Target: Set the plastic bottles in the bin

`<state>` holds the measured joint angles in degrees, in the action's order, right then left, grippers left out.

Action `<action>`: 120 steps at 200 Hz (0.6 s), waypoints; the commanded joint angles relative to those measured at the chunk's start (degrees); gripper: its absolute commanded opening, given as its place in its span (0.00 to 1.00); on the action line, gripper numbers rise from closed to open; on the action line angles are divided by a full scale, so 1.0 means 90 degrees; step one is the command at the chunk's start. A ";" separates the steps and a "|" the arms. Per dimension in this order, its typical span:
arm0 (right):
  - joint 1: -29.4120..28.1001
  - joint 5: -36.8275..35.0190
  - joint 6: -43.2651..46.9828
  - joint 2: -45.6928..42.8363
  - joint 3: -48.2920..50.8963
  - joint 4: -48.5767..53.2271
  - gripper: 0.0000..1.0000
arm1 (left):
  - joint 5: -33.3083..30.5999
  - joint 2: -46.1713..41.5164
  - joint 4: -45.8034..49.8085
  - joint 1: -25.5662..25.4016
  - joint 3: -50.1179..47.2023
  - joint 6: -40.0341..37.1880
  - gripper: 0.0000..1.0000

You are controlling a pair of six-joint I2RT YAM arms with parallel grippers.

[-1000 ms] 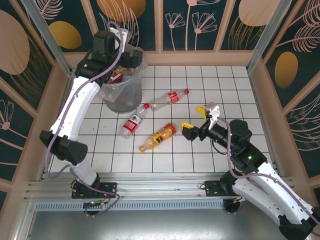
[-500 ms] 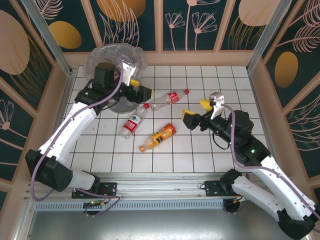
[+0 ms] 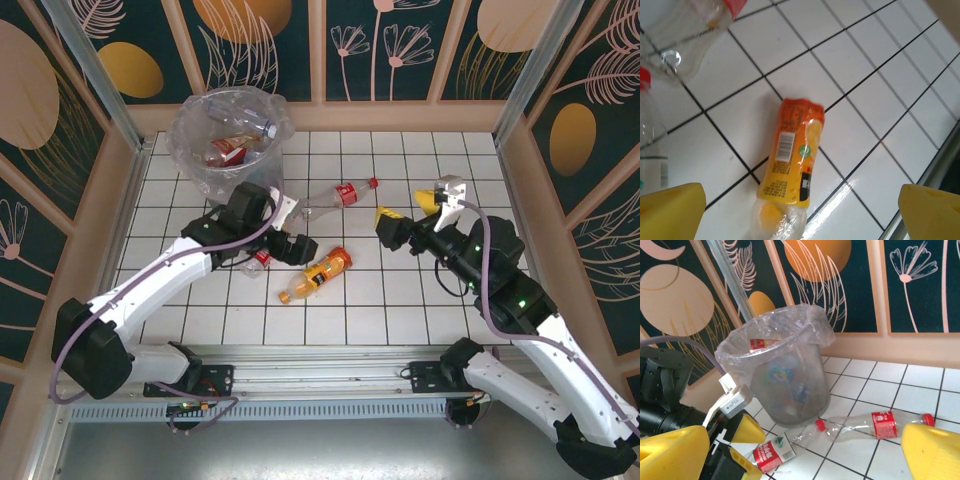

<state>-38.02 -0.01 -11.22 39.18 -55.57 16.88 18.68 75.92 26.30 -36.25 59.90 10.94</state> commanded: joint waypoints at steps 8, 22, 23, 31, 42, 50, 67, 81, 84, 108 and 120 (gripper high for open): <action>0.0012 0.0181 0.0047 0.0078 -0.0265 0.0503 0.99 | -0.0649 0.0385 0.0308 -0.0385 -0.0209 0.0055 0.99; 0.0006 0.0626 0.0079 0.0099 -0.0162 0.0475 0.99 | -0.0875 0.0679 0.0445 -0.0606 -0.0221 -0.0055 0.99; 0.0011 0.0665 0.0077 0.0100 -0.0153 0.0471 0.99 | -0.0894 0.0702 0.0455 -0.0618 -0.0220 -0.0064 0.98; 0.0005 0.0887 0.0070 0.0109 -0.0092 0.0427 0.99 | -0.1037 0.0868 0.0523 -0.0730 -0.0227 -0.0129 0.98; 0.0010 0.1167 0.0098 0.0119 -0.0046 0.0402 0.99 | -0.1139 0.1090 0.0577 -0.0852 -0.0230 -0.0221 0.99; 0.0006 0.1349 0.0125 0.0127 -0.0017 0.0399 0.99 | -0.1151 0.1229 0.0602 -0.0906 -0.0235 -0.0289 0.99; 0.0006 0.1763 0.0179 0.0139 0.0010 0.0407 0.99 | -0.1264 0.1515 0.0668 -0.1002 -0.0223 -0.0389 0.99; 0.0006 0.1976 0.0173 0.0158 0.0010 0.0419 0.99 | -0.1357 0.1685 0.0734 -0.1048 -0.0210 -0.0469 0.98; 0.0006 0.1996 0.0173 0.0163 0.0002 0.0432 0.99 | -0.1370 0.1730 0.0744 -0.1057 -0.0206 -0.0486 0.98; 0.0007 0.1971 0.0173 0.0217 0.0025 0.0502 0.99 | -0.1469 0.2017 0.0805 -0.1128 -0.0174 -0.0580 0.98; 0.0006 0.1954 0.0173 0.0217 0.0043 0.0488 0.99 | -0.1507 0.2122 0.0827 -0.1146 -0.0152 -0.0595 0.97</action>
<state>-38.02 15.42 -10.57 40.95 -55.86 20.88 7.16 93.01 31.55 -45.91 58.28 7.53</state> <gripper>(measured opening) 0.989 0.974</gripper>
